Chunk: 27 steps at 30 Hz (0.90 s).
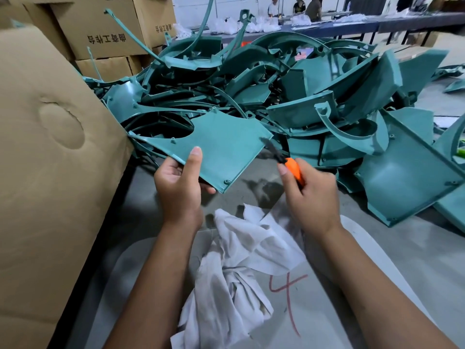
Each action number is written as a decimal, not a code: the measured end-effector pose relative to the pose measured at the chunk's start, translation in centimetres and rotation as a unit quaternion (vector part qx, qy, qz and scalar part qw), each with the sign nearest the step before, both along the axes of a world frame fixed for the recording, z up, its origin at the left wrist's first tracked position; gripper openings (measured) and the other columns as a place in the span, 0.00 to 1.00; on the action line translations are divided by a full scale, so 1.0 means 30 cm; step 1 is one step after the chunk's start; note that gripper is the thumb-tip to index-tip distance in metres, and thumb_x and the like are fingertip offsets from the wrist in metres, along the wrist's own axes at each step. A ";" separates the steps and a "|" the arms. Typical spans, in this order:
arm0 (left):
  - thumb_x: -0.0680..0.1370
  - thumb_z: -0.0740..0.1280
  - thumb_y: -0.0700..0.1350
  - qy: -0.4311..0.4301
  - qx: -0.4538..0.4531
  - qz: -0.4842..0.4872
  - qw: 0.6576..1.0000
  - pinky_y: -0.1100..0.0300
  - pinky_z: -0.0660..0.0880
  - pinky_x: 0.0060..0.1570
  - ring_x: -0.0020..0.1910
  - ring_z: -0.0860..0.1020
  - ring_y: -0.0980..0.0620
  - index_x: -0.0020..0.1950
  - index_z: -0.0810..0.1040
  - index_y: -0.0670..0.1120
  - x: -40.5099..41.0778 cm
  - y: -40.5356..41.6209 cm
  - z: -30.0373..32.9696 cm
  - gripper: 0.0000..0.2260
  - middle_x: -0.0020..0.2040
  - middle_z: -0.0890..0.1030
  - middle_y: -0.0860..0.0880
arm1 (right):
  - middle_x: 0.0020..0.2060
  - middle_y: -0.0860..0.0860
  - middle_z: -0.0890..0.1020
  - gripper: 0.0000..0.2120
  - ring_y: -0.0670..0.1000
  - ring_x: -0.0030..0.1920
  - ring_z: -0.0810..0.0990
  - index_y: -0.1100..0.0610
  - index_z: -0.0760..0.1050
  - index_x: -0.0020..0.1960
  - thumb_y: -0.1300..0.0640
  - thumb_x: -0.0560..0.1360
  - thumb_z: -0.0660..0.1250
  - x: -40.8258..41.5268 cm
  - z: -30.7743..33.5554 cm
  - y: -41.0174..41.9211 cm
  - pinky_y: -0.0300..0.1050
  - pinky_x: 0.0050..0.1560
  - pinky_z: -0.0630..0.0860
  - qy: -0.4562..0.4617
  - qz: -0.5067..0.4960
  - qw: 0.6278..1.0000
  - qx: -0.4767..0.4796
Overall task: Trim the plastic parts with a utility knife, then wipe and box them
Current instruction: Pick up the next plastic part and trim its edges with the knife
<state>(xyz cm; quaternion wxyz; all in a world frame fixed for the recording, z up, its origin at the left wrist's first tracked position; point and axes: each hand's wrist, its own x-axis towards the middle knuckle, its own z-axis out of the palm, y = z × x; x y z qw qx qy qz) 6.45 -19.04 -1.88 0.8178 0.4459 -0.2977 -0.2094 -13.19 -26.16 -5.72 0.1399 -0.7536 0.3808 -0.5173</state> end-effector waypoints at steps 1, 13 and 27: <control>0.77 0.70 0.44 -0.003 -0.001 0.000 1.000 0.65 0.68 0.19 0.24 0.76 0.53 0.44 0.80 0.46 -0.002 0.002 -0.001 0.04 0.34 0.83 0.52 | 0.24 0.46 0.70 0.20 0.46 0.25 0.71 0.50 0.67 0.36 0.44 0.85 0.63 -0.008 0.000 -0.008 0.44 0.29 0.64 0.011 -0.053 0.998 0.026; 0.76 0.71 0.46 -0.014 0.006 0.020 1.000 0.65 0.69 0.19 0.22 0.76 0.53 0.41 0.81 0.48 -0.004 -0.003 -0.006 0.04 0.33 0.83 0.51 | 0.26 0.45 0.72 0.17 0.48 0.25 0.72 0.55 0.72 0.39 0.47 0.84 0.64 0.022 -0.002 0.033 0.47 0.26 0.68 0.002 0.142 0.990 -0.004; 0.77 0.71 0.45 0.023 -0.003 0.022 0.999 0.63 0.69 0.20 0.28 0.78 0.50 0.46 0.80 0.44 -0.001 -0.013 0.009 0.05 0.39 0.84 0.47 | 0.25 0.44 0.66 0.17 0.47 0.27 0.69 0.52 0.71 0.40 0.43 0.82 0.64 0.054 -0.002 0.069 0.51 0.29 0.67 0.092 0.178 0.980 -0.008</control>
